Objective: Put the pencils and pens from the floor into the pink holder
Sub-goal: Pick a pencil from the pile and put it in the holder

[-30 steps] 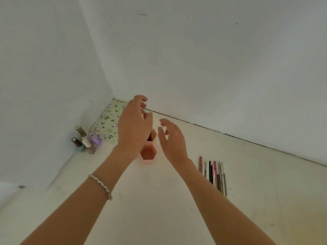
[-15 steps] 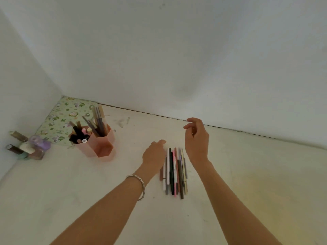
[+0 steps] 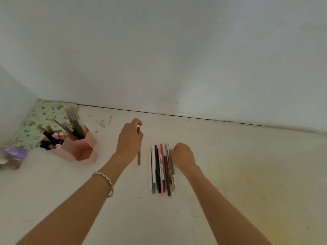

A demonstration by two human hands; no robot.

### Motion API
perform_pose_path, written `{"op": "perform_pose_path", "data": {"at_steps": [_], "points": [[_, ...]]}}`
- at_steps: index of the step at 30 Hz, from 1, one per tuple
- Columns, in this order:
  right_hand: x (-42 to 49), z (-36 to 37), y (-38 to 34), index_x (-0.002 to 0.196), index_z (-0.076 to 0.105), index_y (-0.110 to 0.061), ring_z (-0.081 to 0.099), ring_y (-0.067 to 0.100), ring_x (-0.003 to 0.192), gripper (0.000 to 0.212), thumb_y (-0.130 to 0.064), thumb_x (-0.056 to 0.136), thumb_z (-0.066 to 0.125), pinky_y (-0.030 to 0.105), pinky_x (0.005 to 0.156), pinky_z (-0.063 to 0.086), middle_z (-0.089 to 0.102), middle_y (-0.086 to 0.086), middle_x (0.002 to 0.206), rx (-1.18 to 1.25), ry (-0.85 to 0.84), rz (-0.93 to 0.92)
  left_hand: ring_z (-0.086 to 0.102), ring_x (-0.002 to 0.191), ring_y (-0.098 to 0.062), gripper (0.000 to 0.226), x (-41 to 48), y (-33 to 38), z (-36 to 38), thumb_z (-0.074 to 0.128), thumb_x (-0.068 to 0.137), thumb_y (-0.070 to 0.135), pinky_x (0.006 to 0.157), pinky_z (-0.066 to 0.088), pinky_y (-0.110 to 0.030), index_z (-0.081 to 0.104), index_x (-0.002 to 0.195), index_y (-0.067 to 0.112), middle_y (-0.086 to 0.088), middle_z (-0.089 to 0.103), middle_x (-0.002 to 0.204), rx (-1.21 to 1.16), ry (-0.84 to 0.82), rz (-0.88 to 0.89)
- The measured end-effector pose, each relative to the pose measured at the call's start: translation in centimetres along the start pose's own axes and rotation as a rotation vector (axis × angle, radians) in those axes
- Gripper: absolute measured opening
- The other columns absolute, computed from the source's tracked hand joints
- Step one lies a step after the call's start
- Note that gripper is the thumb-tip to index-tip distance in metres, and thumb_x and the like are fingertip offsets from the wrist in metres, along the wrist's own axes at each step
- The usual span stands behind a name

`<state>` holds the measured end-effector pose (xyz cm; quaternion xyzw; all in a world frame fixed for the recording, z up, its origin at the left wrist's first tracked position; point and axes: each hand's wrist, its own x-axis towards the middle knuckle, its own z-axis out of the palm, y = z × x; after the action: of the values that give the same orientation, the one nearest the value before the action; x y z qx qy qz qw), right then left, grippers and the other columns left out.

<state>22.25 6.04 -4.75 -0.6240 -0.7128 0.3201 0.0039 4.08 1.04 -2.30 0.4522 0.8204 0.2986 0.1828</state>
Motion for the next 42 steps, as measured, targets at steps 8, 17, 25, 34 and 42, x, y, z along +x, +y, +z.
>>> {"op": "perform_pose_path", "data": {"at_steps": [8,17,25,34,42], "points": [[-0.6,2.2,-1.9,0.113,0.049,-0.003,0.06,0.026,0.1,0.028,-0.028,0.103,0.044,0.032,0.081,0.048,0.06,0.014,0.111,-0.061,0.063,0.007,0.055,0.079,-0.008,0.022,-0.1,1.9,-1.9,0.056,0.094,0.011,0.072,0.042,-0.019,0.061,0.114,0.018,0.002,0.054,0.097,-0.11,0.067,0.032],[1.4,-2.6,-4.7,0.098,0.054,-0.001,0.051,0.014,0.064,0.008,-0.007,0.094,0.05,0.021,0.052,0.037,0.056,0.006,0.084,0.307,0.123,-0.073,0.062,0.081,-0.014,0.021,0.6,1.6,-7.8,0.06,0.091,0.005,0.081,0.055,-0.026,0.065,0.11,0.012,-0.009,0.062,0.099,-0.205,0.273,0.11],[-1.2,-2.7,-14.5,0.133,0.042,-0.023,0.065,0.019,0.076,0.045,-0.009,0.094,0.057,0.02,0.069,0.05,0.067,0.008,0.091,0.898,0.175,-0.314,0.062,0.087,-0.017,0.02,2.1,-4.3,-17.7,0.056,0.092,0.012,0.08,0.052,-0.024,0.062,0.11,0.019,-0.007,0.06,0.103,-0.009,0.531,0.031],[-3.6,1.5,-19.4,0.115,0.045,-0.029,0.068,0.008,0.081,0.028,-0.014,0.095,0.058,0.011,0.069,0.049,0.069,-0.001,0.088,1.013,0.315,-0.492,0.039,0.129,-0.031,0.035,1.4,-6.7,-18.2,0.062,0.082,0.016,0.104,0.028,-0.047,0.066,0.117,0.02,-0.008,0.058,0.127,0.343,0.505,-0.057],[-4.2,6.5,-22.3,0.112,0.043,-0.031,0.063,0.009,0.088,0.022,-0.016,0.099,0.051,0.028,0.081,0.054,0.061,-0.01,0.095,0.64,0.234,-0.745,0.044,0.125,-0.024,0.039,0.5,-5.9,-21.0,0.055,0.083,0.003,0.101,0.03,-0.036,0.065,0.117,0.018,-0.002,0.063,0.122,0.12,0.543,0.002]]}}
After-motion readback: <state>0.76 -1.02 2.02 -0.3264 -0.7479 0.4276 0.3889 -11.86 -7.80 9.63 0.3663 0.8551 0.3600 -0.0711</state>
